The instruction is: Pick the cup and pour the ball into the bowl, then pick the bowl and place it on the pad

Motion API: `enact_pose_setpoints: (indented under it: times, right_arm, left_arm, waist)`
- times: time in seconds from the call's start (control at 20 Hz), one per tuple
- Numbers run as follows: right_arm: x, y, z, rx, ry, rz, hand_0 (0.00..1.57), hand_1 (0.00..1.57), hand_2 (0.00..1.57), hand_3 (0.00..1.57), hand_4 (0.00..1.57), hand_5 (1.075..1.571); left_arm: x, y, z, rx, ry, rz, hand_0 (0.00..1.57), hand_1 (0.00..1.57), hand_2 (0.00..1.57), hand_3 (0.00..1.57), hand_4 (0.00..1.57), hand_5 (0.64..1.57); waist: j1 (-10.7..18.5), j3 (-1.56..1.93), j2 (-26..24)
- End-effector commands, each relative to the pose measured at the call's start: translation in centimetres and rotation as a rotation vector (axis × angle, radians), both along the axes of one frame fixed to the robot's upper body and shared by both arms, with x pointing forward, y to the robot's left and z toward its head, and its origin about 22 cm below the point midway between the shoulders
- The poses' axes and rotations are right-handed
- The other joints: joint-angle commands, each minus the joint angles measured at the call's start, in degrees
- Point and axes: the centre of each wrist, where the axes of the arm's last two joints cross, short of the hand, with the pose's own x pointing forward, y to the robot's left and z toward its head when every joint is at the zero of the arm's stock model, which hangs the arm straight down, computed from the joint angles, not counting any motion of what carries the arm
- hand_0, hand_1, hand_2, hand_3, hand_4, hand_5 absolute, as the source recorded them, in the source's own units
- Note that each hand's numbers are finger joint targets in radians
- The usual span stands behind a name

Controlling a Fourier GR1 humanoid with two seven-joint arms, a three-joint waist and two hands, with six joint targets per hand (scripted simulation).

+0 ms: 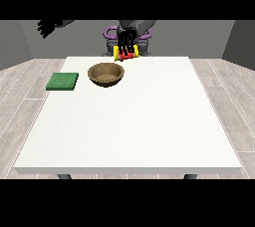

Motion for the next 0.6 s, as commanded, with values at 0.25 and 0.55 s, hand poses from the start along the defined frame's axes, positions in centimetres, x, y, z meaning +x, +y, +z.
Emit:
enact_pose_setpoints:
  times: [0.25,0.55]
  right_arm:
    - [0.4,-0.3,-1.1,-0.001,0.026,0.007,0.0,0.0,0.0,0.0,0.69,1.563]
    - [-1.7,0.3,-3.4,0.0,0.099,-0.087,0.0,0.0,0.0,0.0,0.71,1.569]
  left_arm:
    - [-2.5,-5.1,4.0,0.216,0.05,-0.115,0.0,0.0,1.24,1.52,0.9,1.57]
    - [-3.0,-0.9,1.7,-0.143,0.047,-0.08,0.0,0.0,1.57,1.17,1.03,1.563]
  waist:
    - [0.04,0.01,-0.29]
    - [6.81,-0.08,-1.52]
